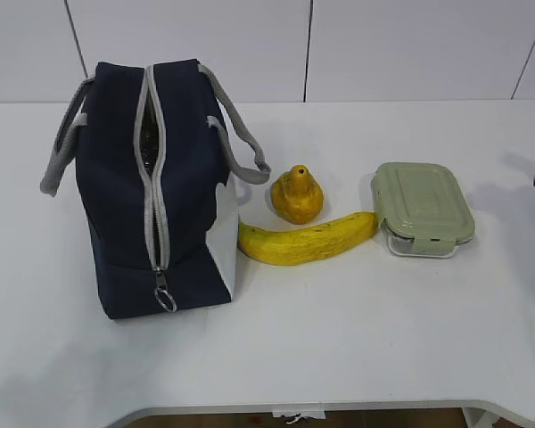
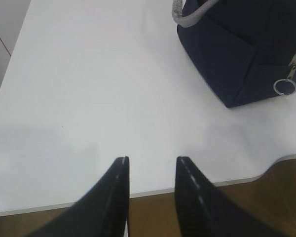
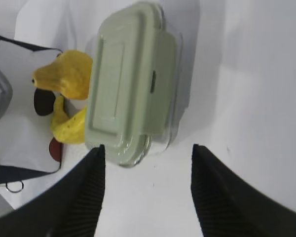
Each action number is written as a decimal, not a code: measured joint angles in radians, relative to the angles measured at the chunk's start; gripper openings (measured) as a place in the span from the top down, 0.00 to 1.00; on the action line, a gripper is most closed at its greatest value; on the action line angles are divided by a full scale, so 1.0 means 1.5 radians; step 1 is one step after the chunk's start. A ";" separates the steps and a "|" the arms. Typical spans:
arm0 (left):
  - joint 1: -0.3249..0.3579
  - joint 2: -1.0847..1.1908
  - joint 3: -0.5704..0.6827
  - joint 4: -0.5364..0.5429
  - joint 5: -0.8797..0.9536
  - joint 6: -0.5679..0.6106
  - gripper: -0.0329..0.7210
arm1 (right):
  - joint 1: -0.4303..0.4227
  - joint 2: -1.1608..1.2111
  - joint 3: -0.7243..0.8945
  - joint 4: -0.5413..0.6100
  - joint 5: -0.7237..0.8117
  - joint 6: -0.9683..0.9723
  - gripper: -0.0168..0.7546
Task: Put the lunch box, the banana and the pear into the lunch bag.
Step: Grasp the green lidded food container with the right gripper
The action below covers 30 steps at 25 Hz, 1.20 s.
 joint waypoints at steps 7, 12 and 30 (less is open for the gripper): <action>0.000 0.000 0.000 0.000 0.000 0.000 0.64 | 0.000 0.030 -0.043 0.040 0.000 -0.001 0.42; 0.000 0.000 0.000 0.000 0.000 0.000 0.64 | 0.004 0.035 -0.046 0.038 0.000 -0.001 0.33; 0.000 0.000 0.000 0.001 0.000 0.000 0.64 | 0.109 0.154 -0.159 -0.004 0.000 0.001 0.19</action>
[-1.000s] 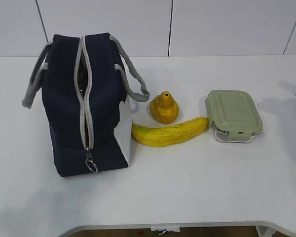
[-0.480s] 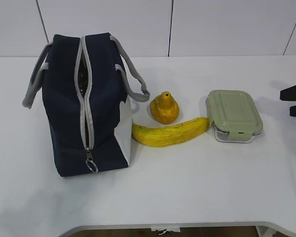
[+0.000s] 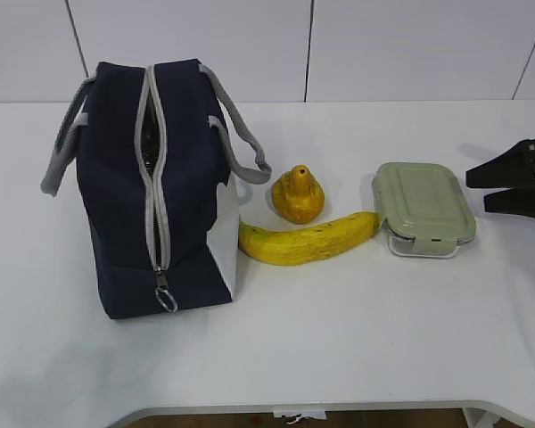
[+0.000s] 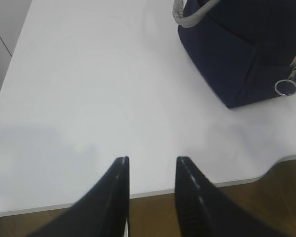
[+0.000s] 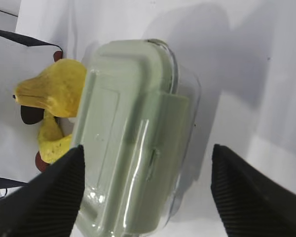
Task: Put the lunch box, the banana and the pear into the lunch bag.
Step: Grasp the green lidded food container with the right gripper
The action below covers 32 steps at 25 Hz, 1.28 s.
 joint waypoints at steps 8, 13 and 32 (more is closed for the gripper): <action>0.000 0.000 0.000 0.000 -0.001 0.000 0.64 | 0.005 0.030 -0.003 0.012 0.000 0.001 0.21; 0.000 0.000 0.000 0.000 -0.001 0.000 0.64 | 0.017 0.048 -0.005 0.031 0.000 0.002 0.21; 0.000 0.000 0.000 0.000 -0.001 0.000 0.64 | 0.057 0.056 -0.005 0.043 0.000 0.004 0.21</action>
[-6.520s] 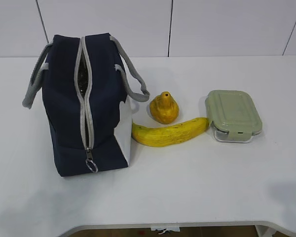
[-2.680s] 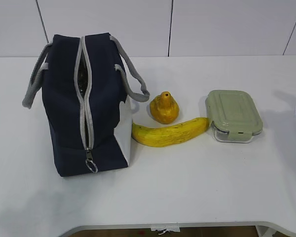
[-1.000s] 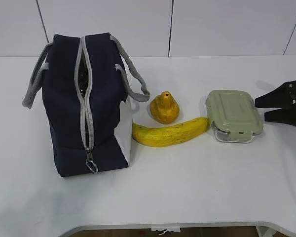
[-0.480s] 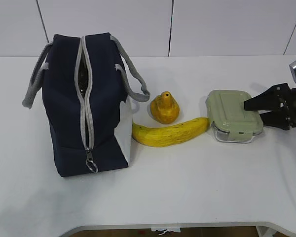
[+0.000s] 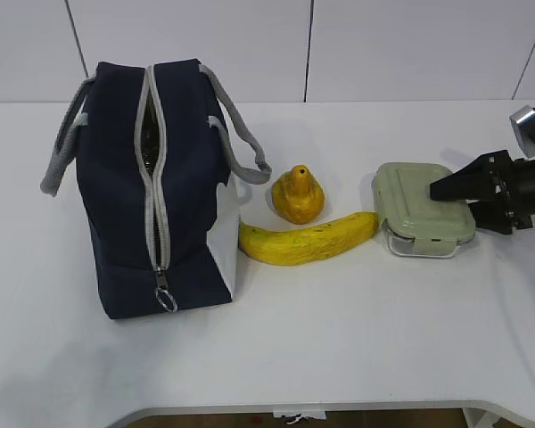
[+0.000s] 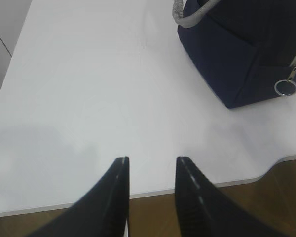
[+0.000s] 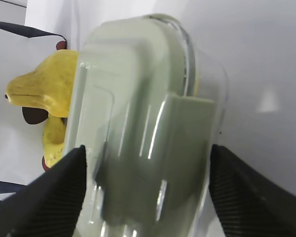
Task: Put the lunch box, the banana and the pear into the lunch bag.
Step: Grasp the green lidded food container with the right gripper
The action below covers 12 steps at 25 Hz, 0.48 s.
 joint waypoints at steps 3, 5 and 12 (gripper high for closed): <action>0.000 0.000 0.000 0.000 0.000 0.000 0.64 | 0.000 0.000 0.000 0.000 0.000 0.000 0.21; 0.000 0.000 0.000 0.000 0.000 0.000 0.64 | 0.000 0.000 0.000 0.000 -0.001 0.000 0.23; 0.000 0.000 0.000 0.000 0.000 0.000 0.64 | 0.000 0.000 -0.001 0.003 -0.001 0.002 0.37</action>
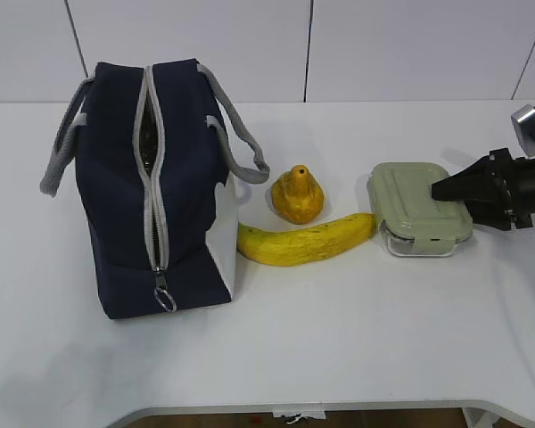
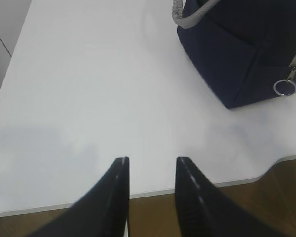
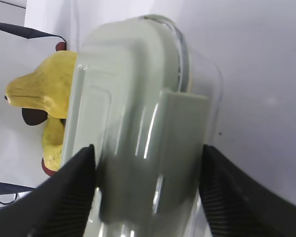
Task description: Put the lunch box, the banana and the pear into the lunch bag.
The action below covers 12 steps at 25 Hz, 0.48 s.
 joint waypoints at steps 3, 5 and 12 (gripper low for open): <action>0.000 0.000 0.000 0.000 0.000 0.000 0.64 | 0.000 0.001 -0.001 0.003 0.001 0.004 0.42; 0.000 0.000 0.000 0.000 0.000 0.000 0.64 | 0.000 0.001 -0.001 0.003 0.002 0.005 0.44; 0.000 0.000 0.000 0.000 0.000 0.000 0.64 | 0.000 0.001 -0.001 0.003 0.004 0.006 0.45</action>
